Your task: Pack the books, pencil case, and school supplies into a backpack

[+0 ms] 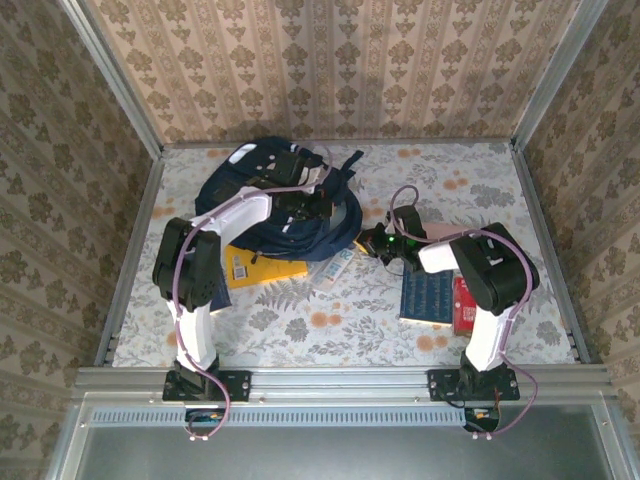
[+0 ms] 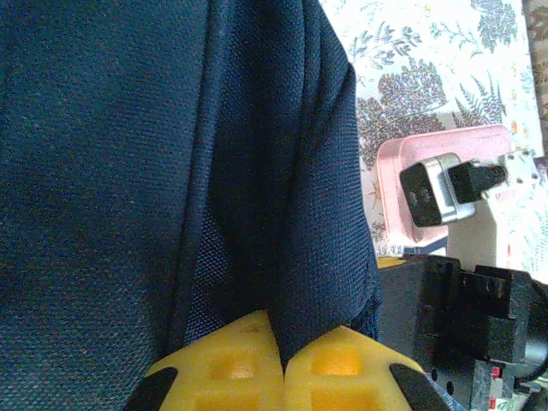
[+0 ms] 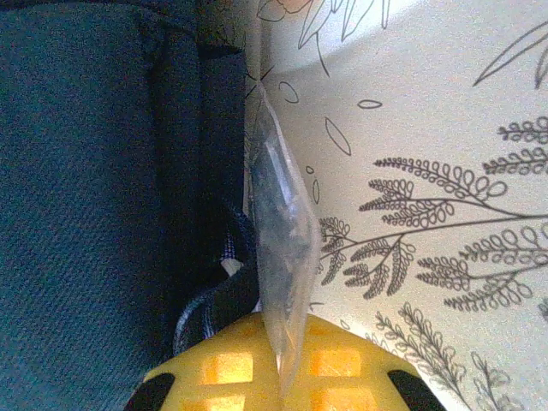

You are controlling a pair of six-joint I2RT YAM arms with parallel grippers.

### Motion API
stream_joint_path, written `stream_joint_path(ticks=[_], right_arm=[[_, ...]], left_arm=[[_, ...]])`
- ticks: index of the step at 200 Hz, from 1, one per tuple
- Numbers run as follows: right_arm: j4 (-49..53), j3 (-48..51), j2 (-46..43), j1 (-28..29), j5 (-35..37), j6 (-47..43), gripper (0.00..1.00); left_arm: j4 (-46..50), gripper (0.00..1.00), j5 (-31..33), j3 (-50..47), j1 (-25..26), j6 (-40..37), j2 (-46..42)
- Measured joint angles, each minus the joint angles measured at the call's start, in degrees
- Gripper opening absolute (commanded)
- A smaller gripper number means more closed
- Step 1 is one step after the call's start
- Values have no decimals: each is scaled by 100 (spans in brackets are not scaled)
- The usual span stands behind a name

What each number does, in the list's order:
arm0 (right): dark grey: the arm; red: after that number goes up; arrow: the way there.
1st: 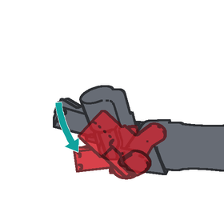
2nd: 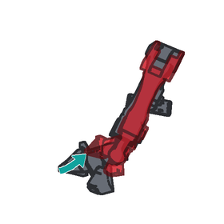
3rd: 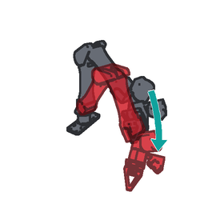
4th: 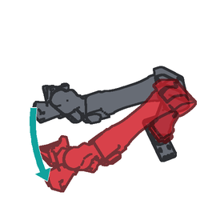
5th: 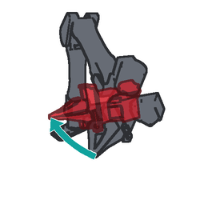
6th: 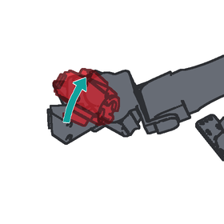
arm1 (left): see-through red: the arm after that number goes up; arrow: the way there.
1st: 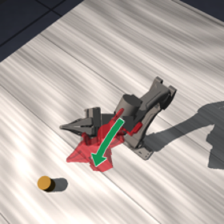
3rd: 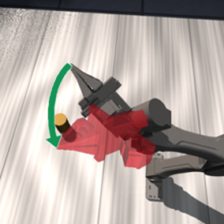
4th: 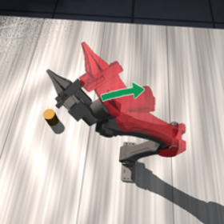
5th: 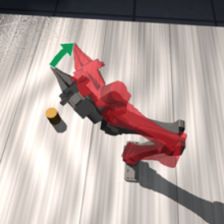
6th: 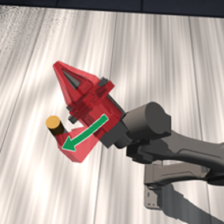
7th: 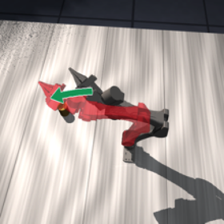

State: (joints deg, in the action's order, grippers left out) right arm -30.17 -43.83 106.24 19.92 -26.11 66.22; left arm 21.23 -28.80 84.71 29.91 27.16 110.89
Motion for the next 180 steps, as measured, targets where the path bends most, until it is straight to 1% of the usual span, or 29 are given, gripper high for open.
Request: stream_joint_path(ticks=[20, 56, 95, 111, 133, 158, 180], right_arm=[[308, 184, -378, -7, 149, -76, 0], [933, 662, -1353, -44, 369, -293, 0], [1847, 748, -2514, -98, 695, -654, 0], [2151, 743, -3064, -138, 841, -833, 0], [2409, 702, -3558, -168, 966, -953, 0], [2581, 527, -3845, -168, 1047, -992, 0], [2559, 308, -3926, -168, 1078, -984, 0]], left_arm=[[-46, 0, -144, 0, -107, 37, 0], [-105, 0, -350, 0, -389, 94, -72], [70, 0, -297, 87, -658, -2, -382], [350, 0, -238, 391, -719, -144, -455], [682, 0, -151, 887, -822, -299, -514], [1012, 0, -15, 1290, -933, -496, -651], [1443, 0, 131, 1711, -981, -730, -695]])
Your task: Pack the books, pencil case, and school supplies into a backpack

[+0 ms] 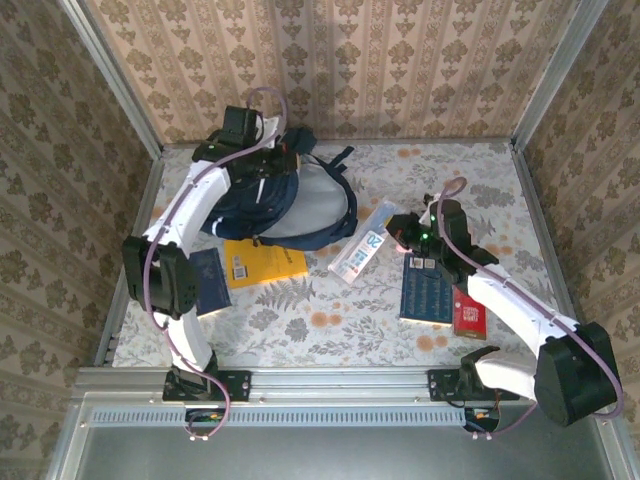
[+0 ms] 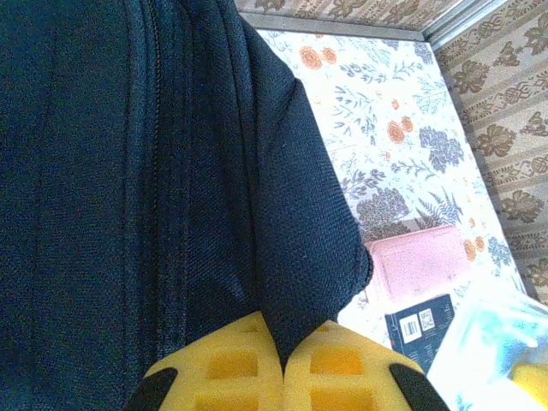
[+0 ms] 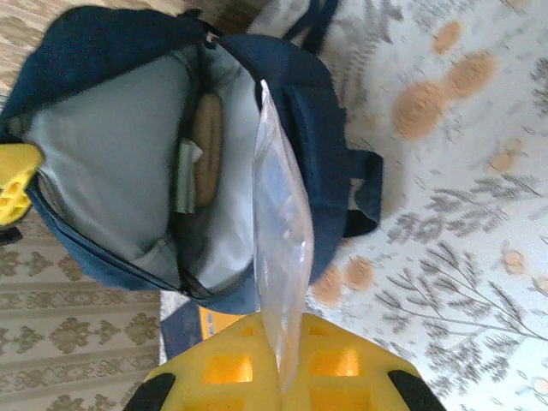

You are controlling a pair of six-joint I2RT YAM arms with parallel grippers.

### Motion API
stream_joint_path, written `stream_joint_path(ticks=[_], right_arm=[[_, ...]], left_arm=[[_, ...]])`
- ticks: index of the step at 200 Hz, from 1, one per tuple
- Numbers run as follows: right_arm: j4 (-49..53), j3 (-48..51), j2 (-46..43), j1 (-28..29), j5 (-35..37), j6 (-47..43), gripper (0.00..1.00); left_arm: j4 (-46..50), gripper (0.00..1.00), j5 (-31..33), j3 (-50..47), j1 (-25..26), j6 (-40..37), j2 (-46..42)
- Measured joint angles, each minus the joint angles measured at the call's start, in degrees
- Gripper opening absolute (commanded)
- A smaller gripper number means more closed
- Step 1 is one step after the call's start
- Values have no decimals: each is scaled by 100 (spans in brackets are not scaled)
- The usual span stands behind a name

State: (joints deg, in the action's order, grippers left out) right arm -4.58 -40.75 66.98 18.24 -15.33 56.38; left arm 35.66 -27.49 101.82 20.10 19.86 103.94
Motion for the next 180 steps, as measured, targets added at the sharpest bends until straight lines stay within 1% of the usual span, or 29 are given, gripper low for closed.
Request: stream_joint_path(ticks=[30, 46, 64, 90, 112, 138, 152, 180], right_arm=[[-192, -343, 74, 2, 26, 127, 0], [-315, -555, 227, 52, 192, 260, 0], [-269, -824, 389, 264, 675, 343, 0], [-107, -1458, 723, 824, 1639, 343, 0], [-48, -2087, 1224, 1113, 2288, 527, 0], [-96, -2522, 1976, 1259, 2769, 997, 0], [-160, -2688, 2404, 1333, 2889, 1217, 0], [-334, -3051, 3220, 1569, 2914, 1639, 0]], left_arm=[[461, 0, 96, 369, 4, -262, -33], [625, 0, 92, 444, 7, -334, -72], [787, 0, 57, 542, 4, -369, -83], [916, 0, -44, 765, 7, -385, -83], [927, 0, -120, 905, -4, -376, -83], [964, 0, -247, 1014, -2, -299, -83], [1014, 0, -330, 1088, 2, -251, -83], [1023, 0, -487, 1207, 7, -140, -83]])
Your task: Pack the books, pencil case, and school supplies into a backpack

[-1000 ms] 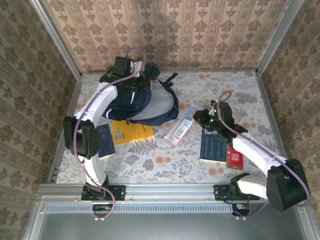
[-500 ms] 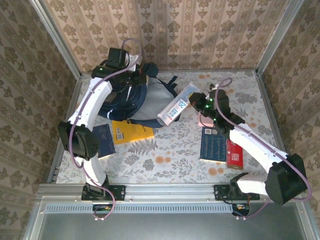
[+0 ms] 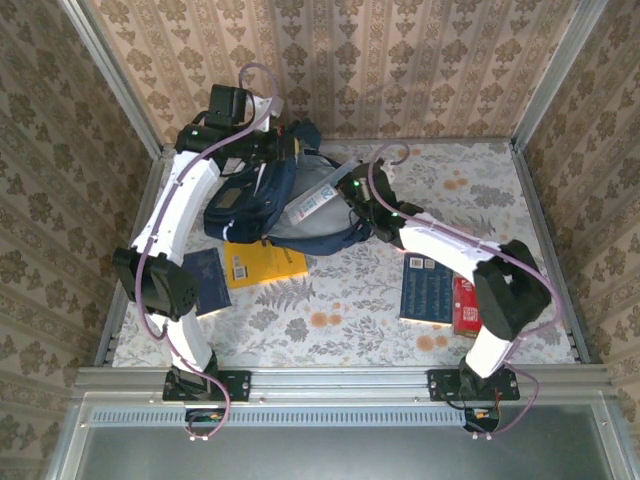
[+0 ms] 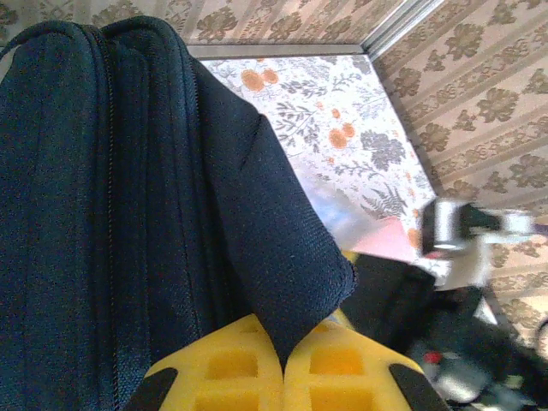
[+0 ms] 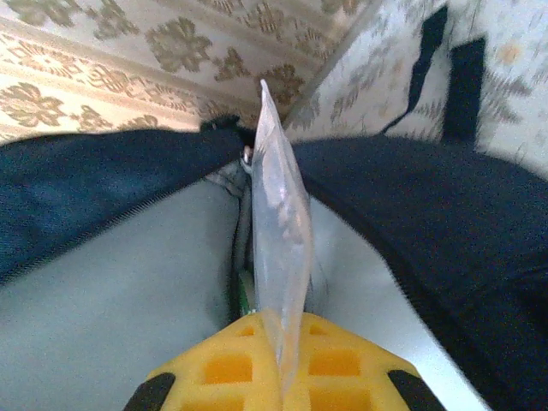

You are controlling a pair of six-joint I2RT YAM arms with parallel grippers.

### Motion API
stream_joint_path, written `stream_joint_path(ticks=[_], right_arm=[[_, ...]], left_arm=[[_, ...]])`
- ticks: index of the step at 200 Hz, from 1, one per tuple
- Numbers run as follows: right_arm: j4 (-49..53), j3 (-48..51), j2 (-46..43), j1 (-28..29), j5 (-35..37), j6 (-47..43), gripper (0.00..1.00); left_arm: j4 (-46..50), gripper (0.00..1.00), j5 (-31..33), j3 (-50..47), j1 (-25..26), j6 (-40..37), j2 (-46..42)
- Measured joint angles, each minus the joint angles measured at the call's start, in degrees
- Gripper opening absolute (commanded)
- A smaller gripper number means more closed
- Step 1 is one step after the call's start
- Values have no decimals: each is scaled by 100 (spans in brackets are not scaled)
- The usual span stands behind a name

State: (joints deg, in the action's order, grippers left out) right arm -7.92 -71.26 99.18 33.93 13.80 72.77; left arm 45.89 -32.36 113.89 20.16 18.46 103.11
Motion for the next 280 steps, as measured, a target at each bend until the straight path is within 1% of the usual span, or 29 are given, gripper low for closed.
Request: stream_joint_path(ticks=[26, 75, 98, 122, 127, 139, 144, 158, 169, 176, 186, 198, 228, 246, 255, 280], right_arm=[[-219, -389, 551, 214, -4, 245, 0], [-190, -1423, 1246, 531, -7, 223, 0], [297, -2133, 1685, 573, 0, 214, 0], [732, -2894, 2271, 577, -7, 291, 7], [769, -3040, 2406, 577, -13, 293, 9], [807, -3425, 2780, 577, -101, 289, 19], [789, -3539, 2905, 577, -153, 286, 26], [688, -3917, 3211, 577, -367, 223, 53], [584, -4105, 3373, 570, -535, 221, 64], [494, -4162, 3436, 564, -656, 190, 68], [424, -4166, 3469, 546, -846, 79, 72], [387, -4155, 3473, 531, -1034, -22, 75], [273, -3954, 3421, 483, -1390, -433, 79], [190, -3580, 3246, 474, -1641, -730, 80], [166, -3366, 3126, 474, -1770, -870, 84], [114, -2664, 2599, 450, -2065, -1246, 86]], left_arm=[[2, 0, -184, 2, 4, 98, 2], [0, 0, -315, 7, 9, 149, 2], [0, 0, -352, 31, 9, 190, 4], [0, 0, -369, 92, 9, 234, 31], [0, 0, -372, 96, 9, 236, 33], [0, 0, -341, 96, 9, 236, 33], [-2, 0, -275, 96, -4, 234, 33], [-42, 0, -201, 96, -85, 236, 68], [-87, 0, -190, 96, -140, 238, 79], [-111, 0, -188, 96, -157, 240, 81], [-129, 0, -195, 96, -186, 258, 79], [-136, 0, -201, 96, -208, 291, 79], [-166, 0, -240, 96, -238, 354, 79], [-173, 0, -249, 90, -264, 398, 79], [-177, 0, -260, 85, -280, 409, 81], [-299, 0, -299, -24, -315, 452, 79]])
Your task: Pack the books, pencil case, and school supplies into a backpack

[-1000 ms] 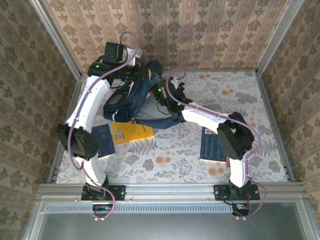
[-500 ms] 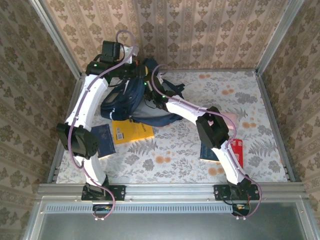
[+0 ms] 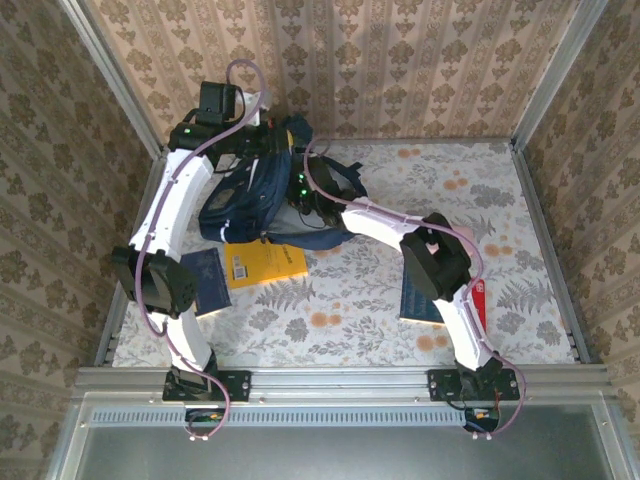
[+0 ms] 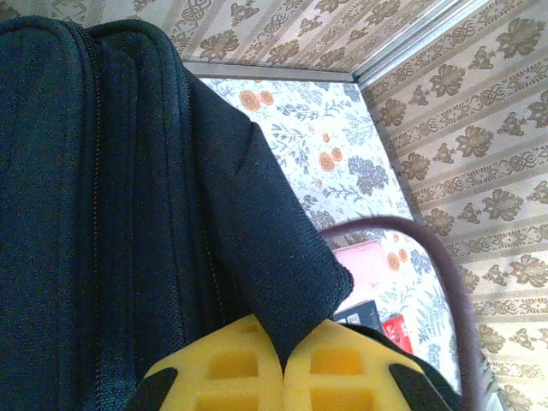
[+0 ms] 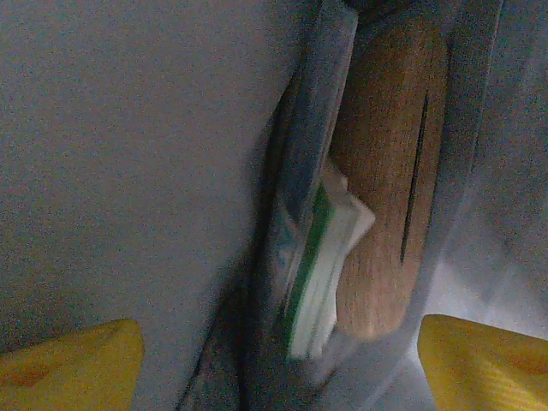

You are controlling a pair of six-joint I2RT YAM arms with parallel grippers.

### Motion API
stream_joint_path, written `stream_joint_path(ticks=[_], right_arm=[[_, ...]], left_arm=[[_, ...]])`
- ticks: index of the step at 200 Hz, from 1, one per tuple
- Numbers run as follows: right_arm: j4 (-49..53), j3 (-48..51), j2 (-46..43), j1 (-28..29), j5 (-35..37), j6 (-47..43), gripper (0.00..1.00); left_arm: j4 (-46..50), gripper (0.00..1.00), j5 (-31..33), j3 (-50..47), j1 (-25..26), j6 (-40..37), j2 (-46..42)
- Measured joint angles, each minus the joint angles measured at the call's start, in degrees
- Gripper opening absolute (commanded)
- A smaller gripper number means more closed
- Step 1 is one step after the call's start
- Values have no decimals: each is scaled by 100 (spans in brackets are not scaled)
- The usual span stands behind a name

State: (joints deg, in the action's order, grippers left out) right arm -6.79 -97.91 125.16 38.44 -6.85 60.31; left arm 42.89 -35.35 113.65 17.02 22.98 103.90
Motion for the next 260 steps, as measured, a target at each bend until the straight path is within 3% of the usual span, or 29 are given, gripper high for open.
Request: stream_joint_path(ticks=[76, 143, 205, 225, 260], right_arm=[[28, 2262, -2496, -494, -140, -872, 79], [332, 4505, -4461, -1676, -1156, -1102, 77], [1292, 4911, -5090, -2208, -2387, -1742, 79], [1867, 5005, -5274, -2245, -2162, -1950, 82], [3200, 5012, -5790, -2470, -428, -1965, 82]], left_arm=[[-380, 0, 66, -538, 22, 13, -55], [-850, 0, 127, -1550, 546, -31, -55], [-1331, 0, 328, -2114, 966, -46, -35], [-1569, 0, 376, -2400, 1067, -7, -7], [-1912, 5, 387, -2767, 1152, 175, 74]])
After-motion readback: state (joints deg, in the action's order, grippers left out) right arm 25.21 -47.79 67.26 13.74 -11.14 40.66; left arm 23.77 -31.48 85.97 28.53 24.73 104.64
